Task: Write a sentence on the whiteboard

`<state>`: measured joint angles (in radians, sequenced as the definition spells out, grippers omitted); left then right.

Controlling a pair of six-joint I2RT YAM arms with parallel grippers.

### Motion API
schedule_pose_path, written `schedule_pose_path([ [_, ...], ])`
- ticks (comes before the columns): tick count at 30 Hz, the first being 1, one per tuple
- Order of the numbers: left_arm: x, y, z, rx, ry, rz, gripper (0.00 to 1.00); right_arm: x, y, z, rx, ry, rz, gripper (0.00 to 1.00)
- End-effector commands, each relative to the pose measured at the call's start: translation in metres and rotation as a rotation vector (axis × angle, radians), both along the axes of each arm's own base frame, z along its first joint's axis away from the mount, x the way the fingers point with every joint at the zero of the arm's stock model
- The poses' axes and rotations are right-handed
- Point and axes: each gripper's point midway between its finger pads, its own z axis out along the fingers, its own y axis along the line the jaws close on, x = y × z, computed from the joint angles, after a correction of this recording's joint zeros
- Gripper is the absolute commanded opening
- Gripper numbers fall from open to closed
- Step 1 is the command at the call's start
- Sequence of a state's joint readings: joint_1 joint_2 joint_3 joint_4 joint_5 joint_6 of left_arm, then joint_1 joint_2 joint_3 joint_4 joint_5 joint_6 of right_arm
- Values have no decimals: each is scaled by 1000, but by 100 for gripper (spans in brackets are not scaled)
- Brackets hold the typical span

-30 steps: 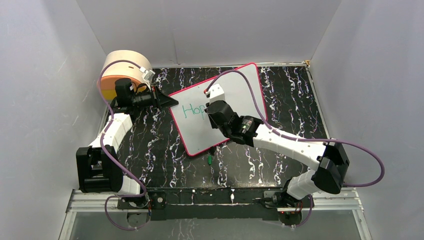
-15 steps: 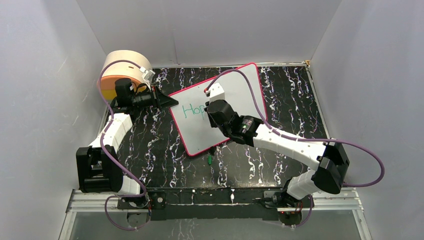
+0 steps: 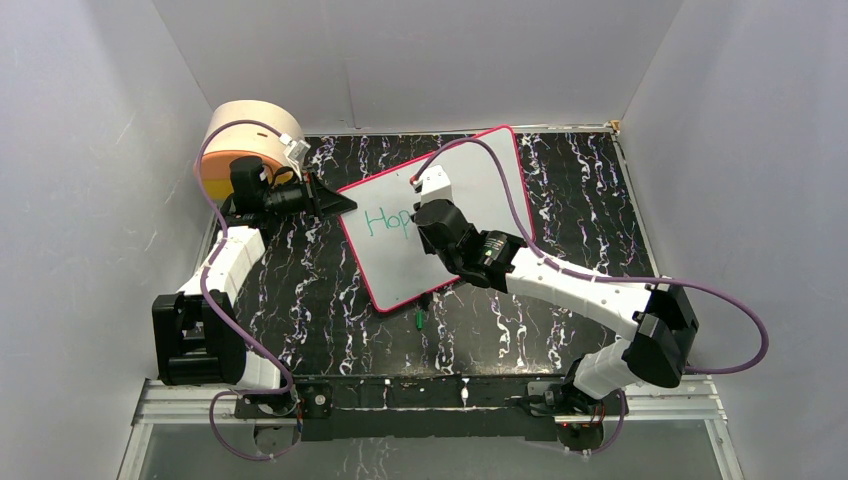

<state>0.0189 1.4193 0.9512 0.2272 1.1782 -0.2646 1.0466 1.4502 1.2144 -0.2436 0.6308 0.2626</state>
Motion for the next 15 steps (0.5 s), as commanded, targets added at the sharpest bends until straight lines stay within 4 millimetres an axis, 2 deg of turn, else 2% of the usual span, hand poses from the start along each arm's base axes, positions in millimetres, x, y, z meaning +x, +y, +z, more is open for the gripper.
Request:
schedule_pose_path([
  [1,-2,-10,-23,57,7,-15,0,10,-4,18,29,-41,-58,0],
  [15,-2,-9,-23,58,4,-13,0,16,1,29,71,-73,-76,0],
])
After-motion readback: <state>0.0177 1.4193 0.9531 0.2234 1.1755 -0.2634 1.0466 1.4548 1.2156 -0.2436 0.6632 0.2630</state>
